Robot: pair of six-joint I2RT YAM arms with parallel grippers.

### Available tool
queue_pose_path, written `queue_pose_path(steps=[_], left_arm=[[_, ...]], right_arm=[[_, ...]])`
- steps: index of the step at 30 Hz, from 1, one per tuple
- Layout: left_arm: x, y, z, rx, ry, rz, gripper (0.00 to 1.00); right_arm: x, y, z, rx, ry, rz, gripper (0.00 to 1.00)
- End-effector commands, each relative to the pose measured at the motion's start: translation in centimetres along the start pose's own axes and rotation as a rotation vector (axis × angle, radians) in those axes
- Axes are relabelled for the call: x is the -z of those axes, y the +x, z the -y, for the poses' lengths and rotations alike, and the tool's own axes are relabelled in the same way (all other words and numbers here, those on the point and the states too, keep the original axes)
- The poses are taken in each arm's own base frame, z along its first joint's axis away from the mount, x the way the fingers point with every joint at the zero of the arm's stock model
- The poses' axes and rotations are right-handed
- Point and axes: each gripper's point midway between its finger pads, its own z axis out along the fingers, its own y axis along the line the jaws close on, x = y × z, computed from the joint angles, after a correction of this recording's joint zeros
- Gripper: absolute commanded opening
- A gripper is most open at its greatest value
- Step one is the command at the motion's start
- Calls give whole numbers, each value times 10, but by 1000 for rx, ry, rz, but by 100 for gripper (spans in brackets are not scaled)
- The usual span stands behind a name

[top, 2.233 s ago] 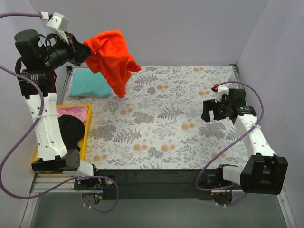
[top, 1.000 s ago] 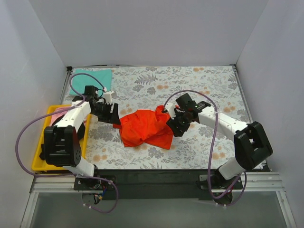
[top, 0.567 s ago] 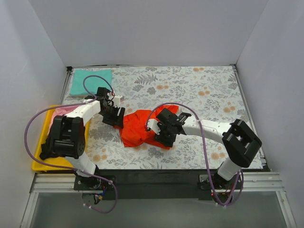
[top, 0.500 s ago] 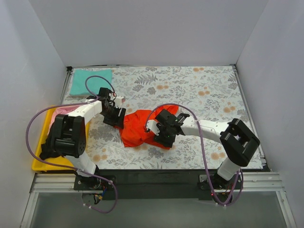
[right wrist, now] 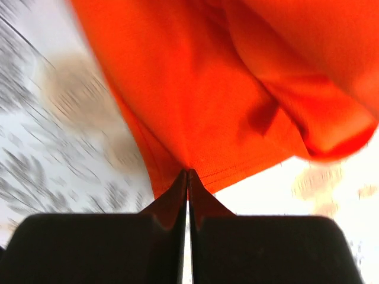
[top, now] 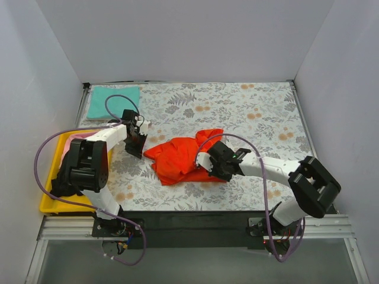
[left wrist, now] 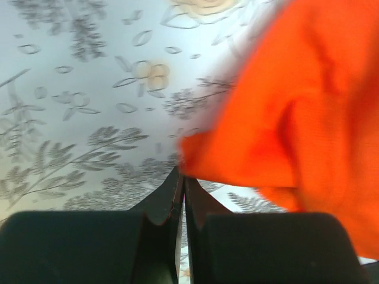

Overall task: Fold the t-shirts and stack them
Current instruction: Flatten the tshirt out

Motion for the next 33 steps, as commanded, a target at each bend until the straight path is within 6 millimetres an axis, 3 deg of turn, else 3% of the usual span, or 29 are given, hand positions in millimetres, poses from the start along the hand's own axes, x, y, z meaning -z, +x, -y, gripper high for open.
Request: queue_pose_path(steps=[1, 4, 8, 10, 11, 12, 13, 14, 16, 17, 18, 20, 26, 28, 30, 31, 33], left_arm=[[18, -13, -31, -11, -95, 44, 0], [28, -6, -46, -26, -124, 41, 0], [42, -2, -70, -15, -162, 44, 0], [48, -1, -51, -65, -52, 38, 0], [60, -15, -22, -83, 96, 119, 3], [69, -15, 0, -95, 186, 131, 10], [82, -20, 21, -114, 260, 169, 33], [87, -24, 51, -147, 345, 183, 45], [90, -31, 85, -146, 431, 198, 70], [86, -30, 103, -169, 448, 182, 75], [80, -36, 107, -179, 432, 188, 81], [61, -34, 120, -168, 431, 130, 82], [16, -29, 134, -208, 333, 28, 81], [4, -22, 131, -221, 286, -9, 75], [-1, -16, 129, -214, 262, -35, 62], [-3, -12, 127, -211, 248, -47, 44], [-5, -5, 115, -201, 202, -67, 25]], right_arm=[[22, 44, 13, 21, 48, -79, 1], [41, 66, 22, 39, 70, -99, 1], [57, 103, 20, 52, 50, -168, 1], [62, 104, 18, 51, 45, -148, 1], [63, 103, 15, 39, 34, -145, 1], [62, 102, 15, 34, 23, -145, 1], [61, 99, 13, 28, 8, -136, 1], [60, 98, 13, 25, 2, -134, 1], [59, 91, 15, 15, -10, -125, 1], [59, 89, 15, 12, -11, -124, 1], [60, 86, 17, 10, -9, -119, 1], [61, 85, 19, 9, -2, -116, 1], [60, 98, 14, 22, 5, -143, 1], [58, 103, 11, 24, -3, -150, 1], [57, 104, 10, 23, -6, -152, 1], [57, 106, 10, 20, -3, -156, 1], [59, 107, 11, 19, 2, -159, 1]])
